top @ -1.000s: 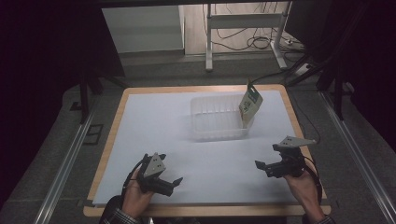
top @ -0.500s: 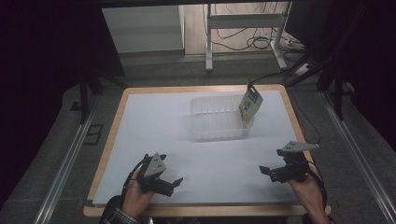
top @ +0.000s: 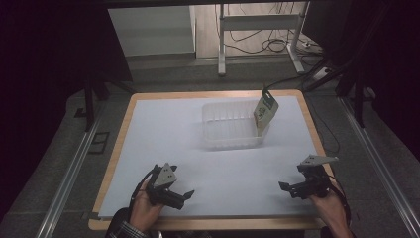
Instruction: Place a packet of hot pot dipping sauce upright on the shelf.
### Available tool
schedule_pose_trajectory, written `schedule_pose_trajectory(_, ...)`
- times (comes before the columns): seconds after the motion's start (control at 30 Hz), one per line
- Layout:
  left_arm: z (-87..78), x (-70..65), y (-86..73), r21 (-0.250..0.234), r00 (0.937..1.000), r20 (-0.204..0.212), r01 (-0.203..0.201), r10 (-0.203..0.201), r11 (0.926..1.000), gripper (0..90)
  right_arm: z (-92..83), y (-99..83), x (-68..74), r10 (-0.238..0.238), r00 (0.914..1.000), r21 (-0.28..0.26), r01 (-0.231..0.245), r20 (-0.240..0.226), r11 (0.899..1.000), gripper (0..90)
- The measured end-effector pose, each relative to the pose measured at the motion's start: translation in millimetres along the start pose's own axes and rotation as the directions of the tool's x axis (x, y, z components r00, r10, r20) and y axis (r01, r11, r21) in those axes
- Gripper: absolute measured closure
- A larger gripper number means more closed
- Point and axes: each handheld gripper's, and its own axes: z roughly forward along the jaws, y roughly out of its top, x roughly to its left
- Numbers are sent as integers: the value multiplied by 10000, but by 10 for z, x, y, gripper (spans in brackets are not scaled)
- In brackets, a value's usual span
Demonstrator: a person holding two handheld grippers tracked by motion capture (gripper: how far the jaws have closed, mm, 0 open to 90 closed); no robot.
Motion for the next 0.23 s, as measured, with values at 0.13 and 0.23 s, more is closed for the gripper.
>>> schedule_pose_trajectory(0.13, -17, 7, 8, -33, 9995, 188, 247, -247, 9997, 0, 1, 0, 2, -14, 10000, 4, 14, 1, 10000, 0)
schedule_pose_trajectory(0.23, -29, 10, 21, -66, 9983, 360, 452, -450, 9990, 0, -4, 5, 1, -83, 10000, -37, 83, -9, 10000, 0)
